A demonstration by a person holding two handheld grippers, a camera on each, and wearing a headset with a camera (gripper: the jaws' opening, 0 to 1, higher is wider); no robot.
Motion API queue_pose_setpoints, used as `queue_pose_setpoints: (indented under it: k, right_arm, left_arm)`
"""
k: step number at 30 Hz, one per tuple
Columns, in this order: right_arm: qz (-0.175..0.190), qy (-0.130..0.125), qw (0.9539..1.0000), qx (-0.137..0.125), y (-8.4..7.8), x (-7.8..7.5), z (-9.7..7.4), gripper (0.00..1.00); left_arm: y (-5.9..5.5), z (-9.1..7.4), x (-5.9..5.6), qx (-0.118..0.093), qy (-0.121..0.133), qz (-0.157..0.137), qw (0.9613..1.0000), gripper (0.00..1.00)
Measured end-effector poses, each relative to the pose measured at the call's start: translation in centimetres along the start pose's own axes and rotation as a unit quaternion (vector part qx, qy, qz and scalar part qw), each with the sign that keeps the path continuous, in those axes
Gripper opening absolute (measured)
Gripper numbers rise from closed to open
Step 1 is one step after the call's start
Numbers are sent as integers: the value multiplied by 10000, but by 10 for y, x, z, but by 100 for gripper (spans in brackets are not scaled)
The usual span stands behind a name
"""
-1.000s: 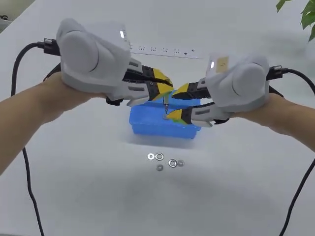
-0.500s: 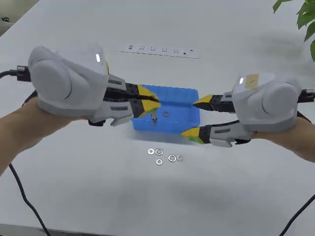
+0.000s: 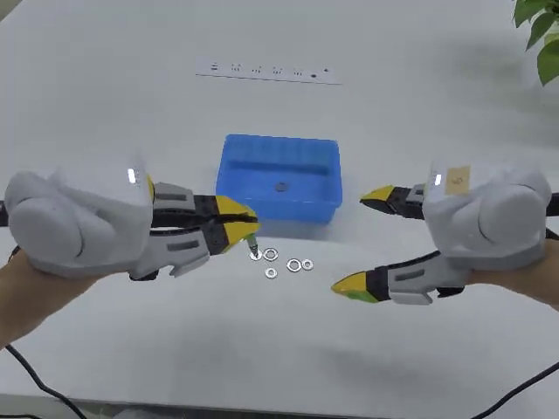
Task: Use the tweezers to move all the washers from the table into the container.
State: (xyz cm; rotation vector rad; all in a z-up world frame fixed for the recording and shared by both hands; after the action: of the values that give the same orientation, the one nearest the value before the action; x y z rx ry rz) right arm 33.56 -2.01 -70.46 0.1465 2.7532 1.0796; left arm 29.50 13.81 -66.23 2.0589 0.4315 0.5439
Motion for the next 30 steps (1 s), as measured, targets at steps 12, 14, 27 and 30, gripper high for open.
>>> queue_pose_setpoints:
  k: [12,14,27,30]
  right_arm:
    - [356,190,9992,55,-27,16,-1,89]
    - [382,260,9989,58,-30,19,1,93]
    - [487,498,9976,21,-30,32,9,95]
    - [498,522,9974,17,-30,34,9,95]
  left_arm:
    - [-7,15,-12,-94,-278,-45,9996,6]
    - [-8,17,-14,-99,-307,-47,9995,6]
    - [-10,25,-21,33,-416,-44,9991,6]
    - [-9,27,-23,56,-422,-9,9991,6]
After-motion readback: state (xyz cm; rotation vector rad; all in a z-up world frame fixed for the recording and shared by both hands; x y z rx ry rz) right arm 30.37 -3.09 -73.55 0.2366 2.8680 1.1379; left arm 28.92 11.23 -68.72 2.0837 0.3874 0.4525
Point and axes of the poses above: the centre of the closed fingertips' face, and the gripper's own axes: z roughly forward along the fingers, x roughly to its left, y roughly out of its top, the point moved 5 cm from there along -z, roughly backward along the fingers, and after that the axes turned 5 degrees about x, right-handed, at the moved point
